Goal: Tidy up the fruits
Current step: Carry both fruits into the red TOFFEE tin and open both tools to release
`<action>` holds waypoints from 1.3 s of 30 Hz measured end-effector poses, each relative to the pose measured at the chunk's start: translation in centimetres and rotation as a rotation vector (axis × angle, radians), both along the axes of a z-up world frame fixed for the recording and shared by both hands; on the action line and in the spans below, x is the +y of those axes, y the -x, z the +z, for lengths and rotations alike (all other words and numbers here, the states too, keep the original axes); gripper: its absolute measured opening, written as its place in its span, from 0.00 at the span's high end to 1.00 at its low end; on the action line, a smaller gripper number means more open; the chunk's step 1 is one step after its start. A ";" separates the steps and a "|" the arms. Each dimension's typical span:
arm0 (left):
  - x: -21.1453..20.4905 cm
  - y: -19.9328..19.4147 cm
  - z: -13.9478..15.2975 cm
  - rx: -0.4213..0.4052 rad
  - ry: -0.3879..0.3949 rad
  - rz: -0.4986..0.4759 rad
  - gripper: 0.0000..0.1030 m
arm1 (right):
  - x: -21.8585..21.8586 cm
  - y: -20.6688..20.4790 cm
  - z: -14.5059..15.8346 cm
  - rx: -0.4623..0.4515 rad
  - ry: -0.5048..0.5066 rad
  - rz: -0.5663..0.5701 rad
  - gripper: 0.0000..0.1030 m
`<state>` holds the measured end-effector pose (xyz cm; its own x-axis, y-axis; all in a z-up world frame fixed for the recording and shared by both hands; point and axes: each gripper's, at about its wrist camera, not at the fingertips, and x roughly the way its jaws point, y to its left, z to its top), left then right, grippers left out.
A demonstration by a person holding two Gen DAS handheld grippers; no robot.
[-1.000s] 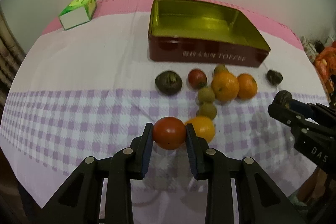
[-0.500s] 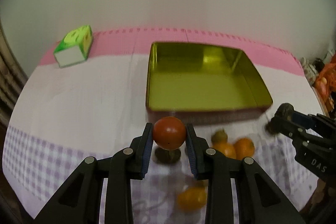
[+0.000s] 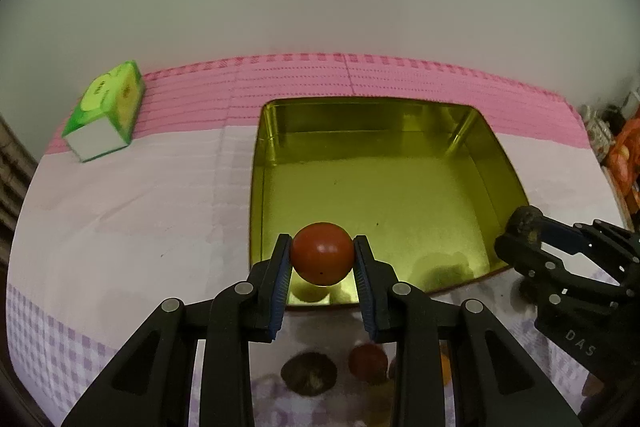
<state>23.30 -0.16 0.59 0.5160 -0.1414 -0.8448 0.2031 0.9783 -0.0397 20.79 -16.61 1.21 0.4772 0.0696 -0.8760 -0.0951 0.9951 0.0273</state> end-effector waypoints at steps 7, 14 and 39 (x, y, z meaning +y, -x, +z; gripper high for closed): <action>-1.1 -1.7 -1.7 0.057 -0.046 -0.003 0.70 | -0.1 -1.6 -1.4 0.045 0.012 0.007 0.65; -1.2 -2.8 -3.0 0.095 -0.067 0.002 0.70 | -0.1 -2.4 -2.3 0.062 0.022 0.021 0.65; -1.3 -4.0 -4.9 0.136 -0.078 0.008 0.68 | -1.2 -2.5 -2.9 0.069 0.007 0.010 0.61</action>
<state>27.27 -1.50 -4.28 0.3969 -0.0690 -0.9153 0.1927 0.9812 0.0096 23.25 -17.81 -1.66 0.4149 0.0678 -0.9074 -0.1034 0.9943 0.0270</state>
